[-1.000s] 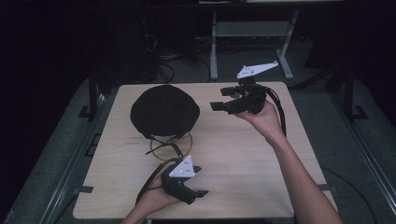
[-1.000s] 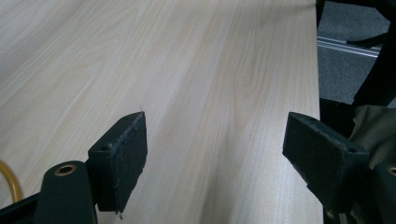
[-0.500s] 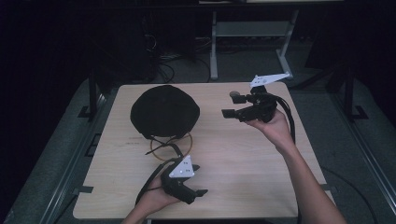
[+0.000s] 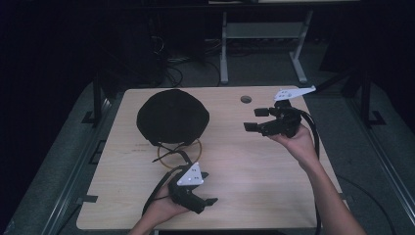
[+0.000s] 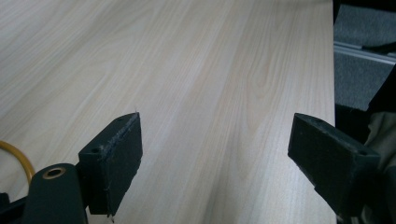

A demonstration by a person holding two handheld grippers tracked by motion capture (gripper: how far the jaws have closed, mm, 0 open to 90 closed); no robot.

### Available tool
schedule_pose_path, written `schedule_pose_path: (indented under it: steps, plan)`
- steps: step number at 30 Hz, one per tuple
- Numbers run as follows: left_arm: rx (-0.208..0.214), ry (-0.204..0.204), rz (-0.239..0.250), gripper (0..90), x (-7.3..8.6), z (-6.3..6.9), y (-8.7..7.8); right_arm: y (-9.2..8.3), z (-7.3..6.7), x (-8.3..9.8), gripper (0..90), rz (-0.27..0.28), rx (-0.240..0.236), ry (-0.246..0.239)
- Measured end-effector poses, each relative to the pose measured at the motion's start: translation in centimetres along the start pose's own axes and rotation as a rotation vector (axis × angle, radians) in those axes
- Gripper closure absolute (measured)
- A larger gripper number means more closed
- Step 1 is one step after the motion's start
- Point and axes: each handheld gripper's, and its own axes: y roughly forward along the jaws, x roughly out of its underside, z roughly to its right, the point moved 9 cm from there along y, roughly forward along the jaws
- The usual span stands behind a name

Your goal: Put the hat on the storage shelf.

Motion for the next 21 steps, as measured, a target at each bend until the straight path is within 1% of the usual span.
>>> schedule_pose_path:
  steps: [1,2,5,8,12,14,15,17,18,21]
  plan:
    - [0.001,-0.012,0.010,17.5,0.0,0.0,0.0,-0.1,0.1,0.3,18.8,-0.007,0.011,-0.005]
    - [-0.002,-0.011,0.009,17.5,0.0,-0.1,-0.1,-0.3,0.3,0.6,18.9,-0.008,0.015,-0.006]
    - [0.002,-0.022,0.007,17.5,0.1,-0.2,-0.1,-0.7,0.7,1.5,18.8,-0.009,0.019,0.007]
    - [0.018,-0.035,0.021,17.5,-0.1,-0.2,0.0,-1.0,1.1,2.4,18.7,-0.009,0.017,0.018]
    - [0.018,-0.025,0.020,17.5,-0.2,-0.1,0.1,-1.4,1.7,3.5,18.7,-0.003,0.018,0.042]
    - [0.017,-0.028,0.011,17.6,-0.1,-0.1,0.1,-1.7,2.0,4.3,18.7,-0.004,0.024,0.053]
    - [0.019,-0.036,0.010,17.5,-0.1,-0.1,0.2,-1.7,2.1,4.5,18.5,-0.004,0.024,0.056]
    - [0.031,-0.059,0.024,17.5,-0.3,-0.1,0.2,-1.9,2.4,5.0,18.3,-0.011,0.031,0.069]
    - [0.033,-0.063,0.027,17.5,-0.3,-0.1,0.2,-2.0,2.6,5.2,18.3,-0.013,0.039,0.069]
    - [0.026,-0.069,0.034,17.3,-0.4,-0.2,0.2,-2.3,2.8,5.8,18.5,-0.008,0.040,0.079]
